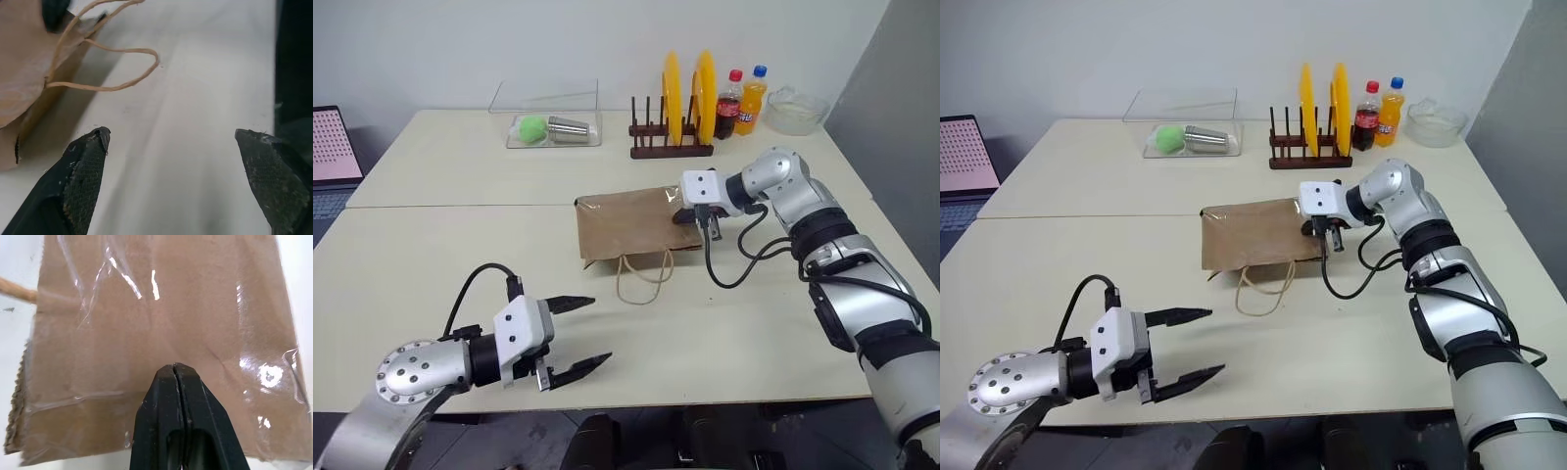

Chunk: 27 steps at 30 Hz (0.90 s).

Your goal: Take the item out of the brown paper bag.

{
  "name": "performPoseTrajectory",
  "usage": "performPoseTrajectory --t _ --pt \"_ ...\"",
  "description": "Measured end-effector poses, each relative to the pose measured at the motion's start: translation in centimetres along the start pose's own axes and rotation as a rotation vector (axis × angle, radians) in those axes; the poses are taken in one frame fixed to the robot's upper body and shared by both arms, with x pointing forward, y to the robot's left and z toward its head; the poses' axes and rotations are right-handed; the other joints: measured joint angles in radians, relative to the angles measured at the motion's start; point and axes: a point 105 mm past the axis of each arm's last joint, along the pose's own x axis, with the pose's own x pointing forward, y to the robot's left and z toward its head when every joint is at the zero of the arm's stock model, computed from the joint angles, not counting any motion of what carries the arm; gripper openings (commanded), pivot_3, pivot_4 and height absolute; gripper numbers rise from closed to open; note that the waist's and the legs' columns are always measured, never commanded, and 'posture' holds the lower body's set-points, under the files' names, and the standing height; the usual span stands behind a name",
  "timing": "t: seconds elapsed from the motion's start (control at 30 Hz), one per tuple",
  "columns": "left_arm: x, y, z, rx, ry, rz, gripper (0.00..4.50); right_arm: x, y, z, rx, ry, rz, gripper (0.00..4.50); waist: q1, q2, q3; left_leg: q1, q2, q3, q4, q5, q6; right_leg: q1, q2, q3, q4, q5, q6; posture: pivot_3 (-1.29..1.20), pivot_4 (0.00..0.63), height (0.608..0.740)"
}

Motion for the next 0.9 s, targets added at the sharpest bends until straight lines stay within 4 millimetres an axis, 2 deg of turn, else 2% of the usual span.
performPoseTrajectory --t 0.17,0.4,0.53,0.67,0.77,0.9 --pt "-1.2 0.9 -0.4 0.015 0.058 -0.032 4.33 -0.6 1.1 0.1 -0.005 -0.034 0.008 0.02 0.001 0.000 0.000 -0.001 0.000 -0.001 0.000 0.000 0.000 0.000 0.000 -0.001 -0.001 0.000 0.000 0.00 0.150 0.740" --pt "-0.8 2.2 1.5 0.063 0.012 -0.025 4.33 -0.8 3.2 0.3 0.020 -0.074 0.023 0.02 0.002 0.001 0.000 -0.001 0.000 -0.001 -0.001 0.000 0.000 0.000 0.000 -0.001 -0.002 0.000 0.000 0.00 0.150 0.740" --pt "-0.2 2.6 2.4 0.131 0.027 -0.061 4.42 -2.6 6.0 2.2 0.067 -0.236 -0.033 0.01 0.012 0.001 0.000 -0.002 0.000 -0.003 -0.004 0.000 0.000 0.000 0.000 -0.003 -0.003 0.000 0.000 0.00 0.150 0.740" --pt "0.9 2.6 2.5 0.298 0.054 -0.108 4.50 -3.0 9.0 3.5 0.170 -0.323 -0.064 0.92 0.017 0.001 0.001 0.000 0.000 -0.001 -0.006 0.000 0.000 0.000 0.000 -0.001 -0.005 -0.001 0.000 0.00 0.150 0.740" --pt "1.8 2.7 2.1 0.437 0.073 -0.163 4.50 -3.6 11.0 3.5 0.264 -0.331 -0.103 2.02 0.025 0.001 0.001 0.000 0.000 -0.002 -0.008 0.000 -0.001 0.000 0.000 -0.002 -0.006 -0.003 0.005 0.00 0.150 0.740" --pt "3.6 3.2 1.2 0.670 0.082 -0.221 4.50 -3.2 13.8 3.2 0.390 -0.320 -0.141 3.44 0.029 0.001 0.000 0.000 0.000 -0.001 -0.009 0.000 -0.001 0.000 0.000 -0.001 -0.007 -0.004 0.006 0.00 0.150 0.740"
